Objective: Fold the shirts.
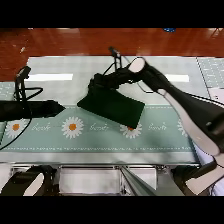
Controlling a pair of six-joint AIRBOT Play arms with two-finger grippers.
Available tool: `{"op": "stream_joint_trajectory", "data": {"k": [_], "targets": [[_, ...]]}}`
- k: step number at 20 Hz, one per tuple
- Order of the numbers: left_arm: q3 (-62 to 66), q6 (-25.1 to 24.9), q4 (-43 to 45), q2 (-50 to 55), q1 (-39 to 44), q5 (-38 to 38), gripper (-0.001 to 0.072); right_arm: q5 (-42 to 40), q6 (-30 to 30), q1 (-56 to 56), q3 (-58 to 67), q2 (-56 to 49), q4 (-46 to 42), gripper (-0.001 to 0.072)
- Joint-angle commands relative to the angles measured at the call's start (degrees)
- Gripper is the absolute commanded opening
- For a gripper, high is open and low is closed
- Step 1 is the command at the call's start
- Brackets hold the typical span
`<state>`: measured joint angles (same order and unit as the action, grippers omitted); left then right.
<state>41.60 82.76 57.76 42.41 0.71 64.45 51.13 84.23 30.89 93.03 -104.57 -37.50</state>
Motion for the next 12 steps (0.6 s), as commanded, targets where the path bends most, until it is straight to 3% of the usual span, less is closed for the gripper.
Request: {"op": "stream_joint_trajectory", "data": {"k": [1,5,6,8,10,12], "targets": [[-2.6,0.2,-0.4,0.1,-0.3,-3.0,0.0021,1.1,-0.3,0.4,3.3,-4.4,2.8,0.0409],[-2.6,0.3,-0.3,0.8,-0.3,-4.9,0.0021,19.1,-0.6,-10.4,3.3,4.8,-0.8,0.0407],[-2.6,0.3,-0.3,0.7,-0.3,-4.9,0.0021,24.2,-0.4,-13.4,3.3,8.5,-6.0,0.0407],[-2.6,0.3,-0.3,0.8,-0.3,-4.9,0.0021,30.8,3.0,-18.1,1.6,18.1,-24.4,0.0407],[-2.6,0.4,-0.3,0.8,-0.3,-4.9,0.0021,28.7,9.3,-21.0,-7.0,30.1,-43.2,0.0407],[-2.6,0.4,-0.3,0.8,-0.3,-4.9,0.0021,19.5,17.8,-23.4,-22.4,42.7,-52.3,0.0407]]}}
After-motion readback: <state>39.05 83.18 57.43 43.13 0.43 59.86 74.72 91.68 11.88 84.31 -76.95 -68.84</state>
